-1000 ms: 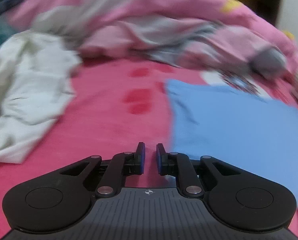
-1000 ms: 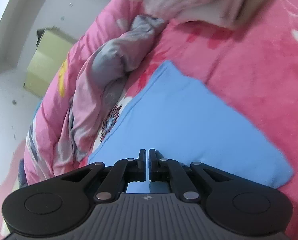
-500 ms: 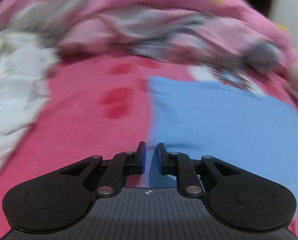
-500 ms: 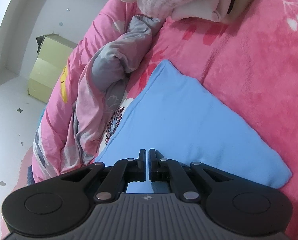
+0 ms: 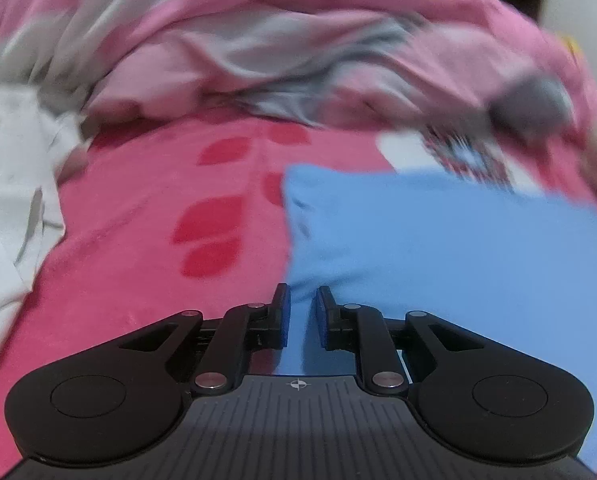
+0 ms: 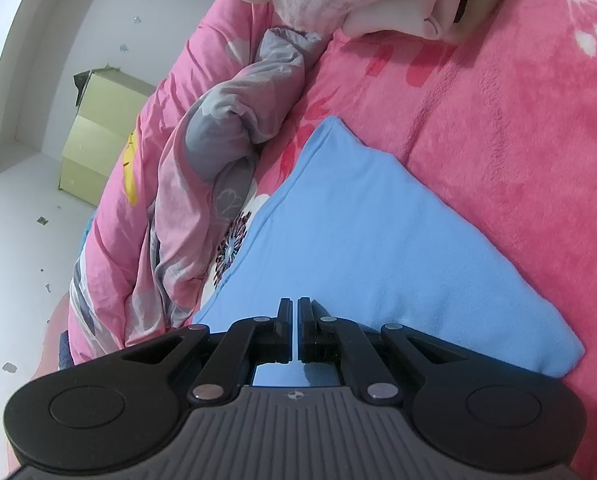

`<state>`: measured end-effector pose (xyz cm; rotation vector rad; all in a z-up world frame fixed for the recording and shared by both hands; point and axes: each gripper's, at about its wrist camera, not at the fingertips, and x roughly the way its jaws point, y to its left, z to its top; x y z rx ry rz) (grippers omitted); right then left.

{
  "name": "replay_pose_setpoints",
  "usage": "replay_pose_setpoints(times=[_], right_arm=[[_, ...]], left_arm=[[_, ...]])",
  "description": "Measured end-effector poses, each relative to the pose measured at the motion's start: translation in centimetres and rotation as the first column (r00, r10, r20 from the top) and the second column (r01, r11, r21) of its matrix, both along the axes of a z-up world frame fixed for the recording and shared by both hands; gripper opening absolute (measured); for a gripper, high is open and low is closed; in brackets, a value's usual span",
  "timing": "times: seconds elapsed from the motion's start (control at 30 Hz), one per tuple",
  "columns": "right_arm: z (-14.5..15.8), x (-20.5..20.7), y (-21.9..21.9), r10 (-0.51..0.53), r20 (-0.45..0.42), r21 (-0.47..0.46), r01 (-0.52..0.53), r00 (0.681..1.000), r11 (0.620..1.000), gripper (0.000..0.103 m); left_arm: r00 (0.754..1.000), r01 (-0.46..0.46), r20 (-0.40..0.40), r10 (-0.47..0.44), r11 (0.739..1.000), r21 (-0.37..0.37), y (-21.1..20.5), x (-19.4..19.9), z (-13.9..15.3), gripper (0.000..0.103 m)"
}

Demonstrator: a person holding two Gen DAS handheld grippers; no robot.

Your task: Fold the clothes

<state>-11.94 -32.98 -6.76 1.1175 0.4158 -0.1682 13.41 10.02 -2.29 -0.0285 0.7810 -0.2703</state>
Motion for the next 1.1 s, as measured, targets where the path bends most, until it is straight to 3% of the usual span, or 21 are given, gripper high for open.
replay_pose_setpoints(times=[0.13,0.27,0.37,0.57,0.67,0.87,1.0,1.1], right_arm=[[-0.1,0.0,-0.1,0.002,0.001,0.003,-0.002,1.0,1.0,0.001],[-0.1,0.0,-0.1,0.005,0.003,0.008,-0.005,1.0,1.0,0.001],[-0.1,0.1,-0.1,0.008,0.002,0.009,-0.008,1.0,1.0,0.001],[-0.2,0.1,-0.1,0.013,0.003,0.012,-0.013,1.0,1.0,0.001],[-0.2,0.1,-0.1,0.014,0.003,0.014,-0.014,1.0,1.0,0.001],[-0.2,0.3,-0.1,0.02,0.002,0.014,-0.02,1.0,1.0,0.001],[-0.3,0.3,-0.1,0.023,0.002,0.015,-0.023,1.0,1.0,0.001],[-0.3,0.2,-0.1,0.023,0.002,0.016,-0.023,1.0,1.0,0.001]], left_arm=[[0.998,-0.053,0.019,0.052,0.998,0.043,0.7,1.0,1.5,0.014],[0.999,0.026,0.032,-0.026,1.0,-0.001,-0.2,0.4,2.9,0.014],[0.997,0.077,0.002,-0.077,0.997,-0.023,-1.9,0.9,2.3,0.015],[0.999,-0.033,-0.011,0.034,0.999,0.011,-1.1,4.2,-0.4,0.017],[0.998,-0.046,0.051,0.04,0.991,0.124,-1.8,4.2,1.1,0.015],[0.998,0.057,0.027,-0.057,0.998,0.009,-3.6,4.9,2.0,0.015],[1.0,-0.019,0.012,0.017,0.994,0.106,-4.2,7.3,-0.4,0.018],[0.994,-0.107,-0.01,0.107,0.994,-0.035,-1.8,8.6,-0.5,0.018]])
